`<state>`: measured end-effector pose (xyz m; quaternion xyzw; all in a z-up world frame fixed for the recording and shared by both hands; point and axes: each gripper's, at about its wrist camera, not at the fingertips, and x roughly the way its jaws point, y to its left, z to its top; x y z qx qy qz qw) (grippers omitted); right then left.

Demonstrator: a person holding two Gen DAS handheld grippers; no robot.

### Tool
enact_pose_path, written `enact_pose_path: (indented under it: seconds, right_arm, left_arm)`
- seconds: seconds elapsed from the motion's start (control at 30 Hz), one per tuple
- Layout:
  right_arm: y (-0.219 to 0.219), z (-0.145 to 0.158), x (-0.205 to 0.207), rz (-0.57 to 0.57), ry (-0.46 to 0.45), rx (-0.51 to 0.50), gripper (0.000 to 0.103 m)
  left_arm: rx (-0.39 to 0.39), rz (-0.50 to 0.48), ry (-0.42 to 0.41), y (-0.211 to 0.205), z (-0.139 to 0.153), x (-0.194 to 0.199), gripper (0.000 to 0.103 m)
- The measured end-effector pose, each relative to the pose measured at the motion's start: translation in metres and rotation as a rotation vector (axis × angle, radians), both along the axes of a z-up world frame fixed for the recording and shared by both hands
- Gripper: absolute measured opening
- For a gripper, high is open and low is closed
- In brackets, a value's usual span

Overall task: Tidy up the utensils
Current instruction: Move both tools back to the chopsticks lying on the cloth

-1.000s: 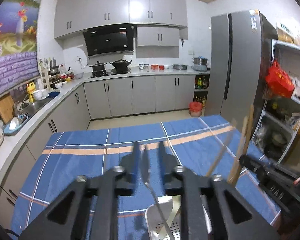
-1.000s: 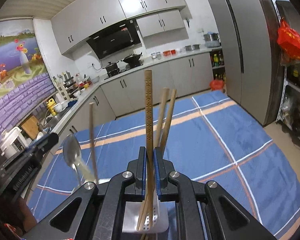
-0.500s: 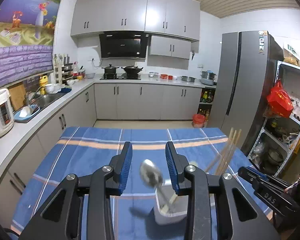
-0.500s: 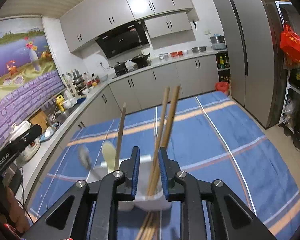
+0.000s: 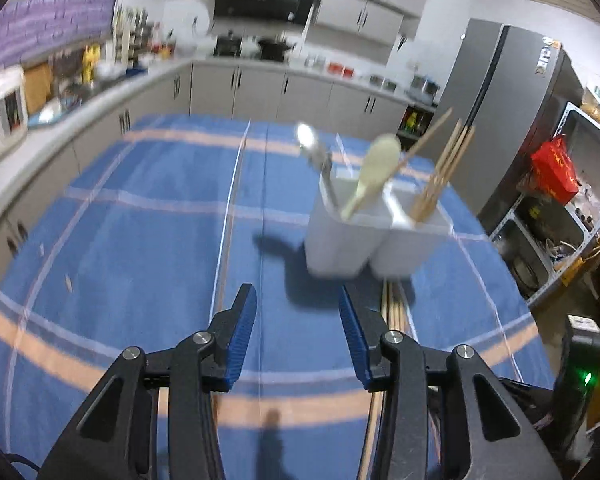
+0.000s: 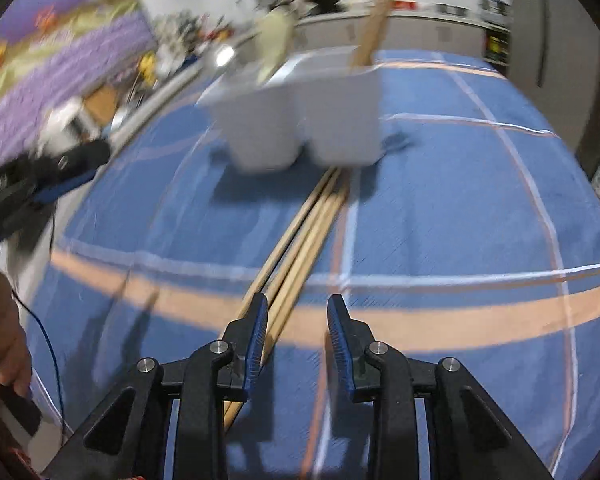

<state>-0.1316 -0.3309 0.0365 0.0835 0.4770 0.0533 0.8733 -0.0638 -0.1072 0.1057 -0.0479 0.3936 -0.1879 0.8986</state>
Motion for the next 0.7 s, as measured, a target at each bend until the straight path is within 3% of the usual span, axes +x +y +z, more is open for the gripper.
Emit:
enact_pose_path:
  seconds: [0.2,0.37,0.5,0.6,0.7]
  right_arm:
    - [0.027,-0.012,-0.011,0.047,0.005,-0.194,0.033]
    - [0.004,-0.013,-0.023,-0.032,0.054,-0.305,0.033]
    - [-0.026,-0.012,-0.030,-0.126,0.079,-0.275,0.033]
    - [-0.045,-0.008,-0.039,-0.174,0.076,-0.196,0.033]
    - [-0.053,-0.003,-0.048,-0.201,0.051,-0.147,0.034]
  left_arm:
    - [0.004,-0.033,0.086,-0.006,-0.027,-0.015,0.041]
    - [0.016,-0.121,0.114,-0.029,-0.038,-0.022,0.041]
    - [0.048,-0.205,0.131,-0.057,-0.048,-0.020,0.041]
    - [0.097,-0.264,0.149,-0.079,-0.061,-0.016,0.041]
    - [0.127,-0.306,0.169,-0.095,-0.073,-0.012,0.032]
